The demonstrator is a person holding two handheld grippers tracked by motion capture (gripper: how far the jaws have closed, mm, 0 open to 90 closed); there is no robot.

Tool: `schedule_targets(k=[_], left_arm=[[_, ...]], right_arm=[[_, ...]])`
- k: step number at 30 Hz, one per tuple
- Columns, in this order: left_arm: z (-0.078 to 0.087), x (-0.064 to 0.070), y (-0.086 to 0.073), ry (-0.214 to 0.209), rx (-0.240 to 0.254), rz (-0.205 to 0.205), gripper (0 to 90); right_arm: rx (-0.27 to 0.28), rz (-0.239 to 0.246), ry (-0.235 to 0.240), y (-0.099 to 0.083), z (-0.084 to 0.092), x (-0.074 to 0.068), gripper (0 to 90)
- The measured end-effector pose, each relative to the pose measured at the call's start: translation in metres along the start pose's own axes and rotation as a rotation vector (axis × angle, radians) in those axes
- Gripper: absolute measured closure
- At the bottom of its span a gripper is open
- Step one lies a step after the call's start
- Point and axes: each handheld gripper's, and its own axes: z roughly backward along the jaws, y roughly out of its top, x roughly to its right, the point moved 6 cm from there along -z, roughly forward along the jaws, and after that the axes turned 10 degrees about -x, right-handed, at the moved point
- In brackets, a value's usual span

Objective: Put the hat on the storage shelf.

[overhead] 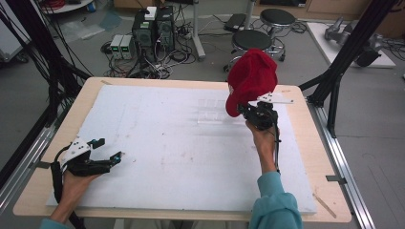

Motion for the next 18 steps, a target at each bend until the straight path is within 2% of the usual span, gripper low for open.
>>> schedule_targets(k=[10,13,18], left_arm=[[0.000,0.001,0.000,0.001,-0.001,-0.006,13.6],[0.000,0.001,0.000,0.002,0.000,-0.007,13.6],[0.000,0.001,0.000,0.006,0.000,-0.013,13.7]], right_arm=[[-0.060,0.004,0.001,-0.007,-0.018,0.000,85.3],[-0.095,0.014,-0.006,-0.010,-0.022,-0.001,85.3],[-0.107,0.018,-0.011,-0.015,-0.023,-0.003,85.3]])
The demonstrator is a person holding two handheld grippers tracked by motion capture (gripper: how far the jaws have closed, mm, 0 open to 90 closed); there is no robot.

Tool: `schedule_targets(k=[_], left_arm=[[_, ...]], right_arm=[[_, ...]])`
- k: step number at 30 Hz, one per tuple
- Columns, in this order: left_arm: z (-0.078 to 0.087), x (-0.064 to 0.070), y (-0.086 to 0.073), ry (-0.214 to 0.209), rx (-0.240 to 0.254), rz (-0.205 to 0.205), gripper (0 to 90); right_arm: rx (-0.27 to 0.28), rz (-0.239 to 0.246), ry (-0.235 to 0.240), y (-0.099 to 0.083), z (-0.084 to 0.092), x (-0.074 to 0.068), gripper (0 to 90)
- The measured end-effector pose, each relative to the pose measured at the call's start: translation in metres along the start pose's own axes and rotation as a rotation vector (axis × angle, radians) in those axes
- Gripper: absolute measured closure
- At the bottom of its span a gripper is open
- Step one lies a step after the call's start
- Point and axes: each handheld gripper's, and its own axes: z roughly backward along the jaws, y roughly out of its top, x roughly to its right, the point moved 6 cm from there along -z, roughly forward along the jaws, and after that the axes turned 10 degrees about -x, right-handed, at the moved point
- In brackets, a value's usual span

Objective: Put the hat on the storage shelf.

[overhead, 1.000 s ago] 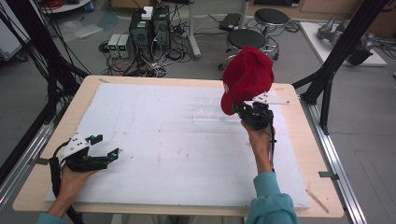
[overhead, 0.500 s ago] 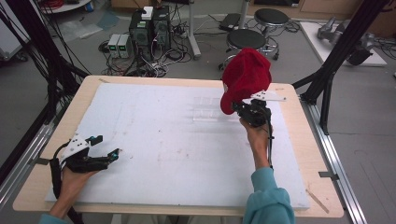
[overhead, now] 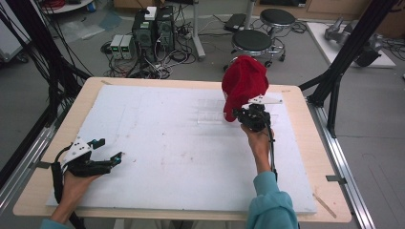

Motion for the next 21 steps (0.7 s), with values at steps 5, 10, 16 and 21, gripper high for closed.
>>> schedule_targets(k=[5,10,16,21], left_arm=[[0.000,0.000,0.000,0.005,0.002,0.003,13.8],[0.001,0.000,0.000,0.011,0.007,0.002,13.9],[0.001,0.000,0.000,0.009,0.007,-0.003,13.9],[0.001,0.000,0.000,0.010,0.015,-0.002,13.9]], right_arm=[[-0.028,0.009,-0.017,-0.003,0.001,-0.001,84.9],[-0.064,0.029,-0.071,-0.005,0.000,-0.005,78.3],[-0.053,0.041,-0.114,-0.004,0.008,-0.007,66.0],[-0.039,0.029,-0.103,-0.012,0.019,-0.009,43.2]])
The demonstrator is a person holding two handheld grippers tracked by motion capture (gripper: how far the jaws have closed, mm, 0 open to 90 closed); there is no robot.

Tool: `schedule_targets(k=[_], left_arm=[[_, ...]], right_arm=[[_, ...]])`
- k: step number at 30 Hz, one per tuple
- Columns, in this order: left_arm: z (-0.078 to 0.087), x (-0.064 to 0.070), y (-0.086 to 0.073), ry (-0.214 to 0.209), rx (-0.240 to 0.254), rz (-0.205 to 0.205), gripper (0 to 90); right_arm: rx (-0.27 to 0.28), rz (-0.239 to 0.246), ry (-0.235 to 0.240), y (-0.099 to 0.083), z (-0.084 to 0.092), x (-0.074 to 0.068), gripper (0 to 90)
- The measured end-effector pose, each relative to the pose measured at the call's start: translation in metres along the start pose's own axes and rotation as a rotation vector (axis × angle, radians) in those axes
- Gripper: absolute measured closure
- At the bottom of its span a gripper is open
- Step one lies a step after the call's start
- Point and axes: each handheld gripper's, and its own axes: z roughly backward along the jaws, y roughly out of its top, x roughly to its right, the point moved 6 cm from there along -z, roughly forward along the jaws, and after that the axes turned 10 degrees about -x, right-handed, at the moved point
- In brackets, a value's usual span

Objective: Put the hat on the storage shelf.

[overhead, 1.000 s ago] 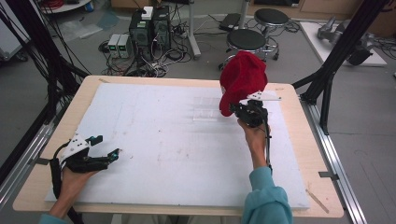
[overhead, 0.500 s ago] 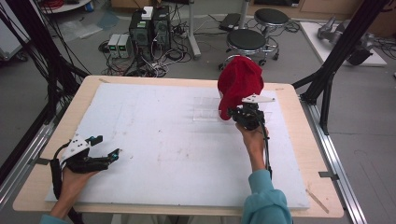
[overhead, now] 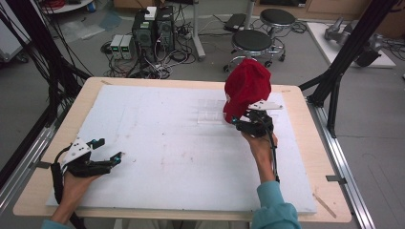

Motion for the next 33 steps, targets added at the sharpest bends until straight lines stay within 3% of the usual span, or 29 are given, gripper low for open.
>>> schedule_targets(k=[2,5,7,9,12,13,14,16,18,23,26,31,33], left_arm=[[0.001,0.000,0.000,-0.002,0.003,0.000,14.0],[0.001,-0.001,0.000,-0.006,0.008,0.008,13.9],[0.002,-0.001,0.000,-0.008,0.016,0.012,14.0],[0.003,-0.001,0.000,-0.004,0.020,0.020,14.0],[0.003,-0.002,0.000,-0.002,0.026,0.028,13.9],[0.004,-0.002,0.000,0.000,0.029,0.031,13.9],[0.004,-0.002,0.000,0.002,0.030,0.032,13.9],[0.004,-0.002,0.000,0.006,0.031,0.033,13.9],[0.004,-0.002,0.000,0.010,0.030,0.032,13.9],[0.003,0.001,-0.001,0.009,0.026,0.005,13.9],[0.006,0.003,-0.001,0.041,0.051,-0.020,14.1],[0.007,0.003,-0.001,0.029,0.054,-0.015,14.1],[0.008,0.004,-0.001,0.028,0.057,-0.018,14.1]], right_arm=[[-0.010,-0.032,-0.001,-0.005,0.008,-0.001,31.2],[-0.032,-0.089,0.036,-0.010,0.022,-0.004,19.0],[-0.037,-0.078,0.082,-0.014,0.036,-0.010,14.7],[-0.024,-0.066,0.097,-0.016,0.052,-0.016,12.1],[0.045,-0.052,0.121,-0.017,0.079,-0.024,12.1],[0.137,-0.033,0.129,-0.020,0.097,-0.028,12.1],[0.137,-0.033,0.129,-0.020,0.097,-0.028,12.1],[0.199,-0.023,0.129,-0.029,0.113,-0.030,11.5],[0.226,-0.031,0.138,-0.039,0.121,-0.030,10.9],[0.345,-0.010,0.138,-0.067,0.117,-0.031,10.6],[0.412,0.016,0.121,-0.085,0.103,-0.033,10.6],[0.376,0.002,0.103,-0.103,0.077,-0.032,10.6],[0.299,-0.020,0.100,-0.106,0.067,-0.032,10.6]])
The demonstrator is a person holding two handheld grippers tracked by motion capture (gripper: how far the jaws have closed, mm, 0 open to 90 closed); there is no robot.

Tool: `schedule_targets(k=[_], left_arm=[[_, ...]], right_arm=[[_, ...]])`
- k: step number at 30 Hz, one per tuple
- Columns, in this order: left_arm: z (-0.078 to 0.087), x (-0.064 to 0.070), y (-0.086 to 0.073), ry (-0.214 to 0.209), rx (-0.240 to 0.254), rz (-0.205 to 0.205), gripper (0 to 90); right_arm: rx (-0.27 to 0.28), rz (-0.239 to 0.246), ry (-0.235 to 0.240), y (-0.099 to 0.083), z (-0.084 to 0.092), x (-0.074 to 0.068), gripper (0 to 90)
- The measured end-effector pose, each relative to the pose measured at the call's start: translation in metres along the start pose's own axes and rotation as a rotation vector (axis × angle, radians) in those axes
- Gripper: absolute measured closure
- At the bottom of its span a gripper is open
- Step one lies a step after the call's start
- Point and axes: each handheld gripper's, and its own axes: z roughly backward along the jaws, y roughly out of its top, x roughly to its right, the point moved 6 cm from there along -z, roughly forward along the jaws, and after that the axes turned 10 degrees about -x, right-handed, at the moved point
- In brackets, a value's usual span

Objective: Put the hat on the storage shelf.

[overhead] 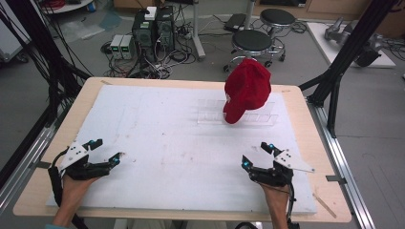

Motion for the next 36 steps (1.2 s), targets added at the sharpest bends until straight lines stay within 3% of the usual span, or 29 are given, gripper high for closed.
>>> schedule_targets(k=[4,10,17,29,36], left_arm=[[0.0018,-0.0001,-0.0003,-0.005,0.010,0.006,14.1],[0.0051,0.0002,-0.0010,-0.012,0.030,0.025,14.1],[0.0052,0.0009,-0.0013,-0.003,0.026,0.016,14.1],[0.0057,0.0000,-0.0012,0.003,0.033,0.024,14.1],[0.0061,-0.0001,-0.0013,0.010,0.037,0.025,14.1]], right_arm=[[-0.073,-0.010,-0.031,-0.0075,-0.0084,-0.0008,10.6],[-0.087,0.004,-0.041,-0.0106,-0.0067,-0.0033,10.7],[-0.085,0.005,-0.041,-0.0105,-0.0068,-0.0029,10.7],[-0.025,0.003,-0.058,-0.0058,-0.0084,-0.0007,10.7],[-0.038,0.003,-0.057,-0.0073,-0.0094,-0.0027,10.7]])
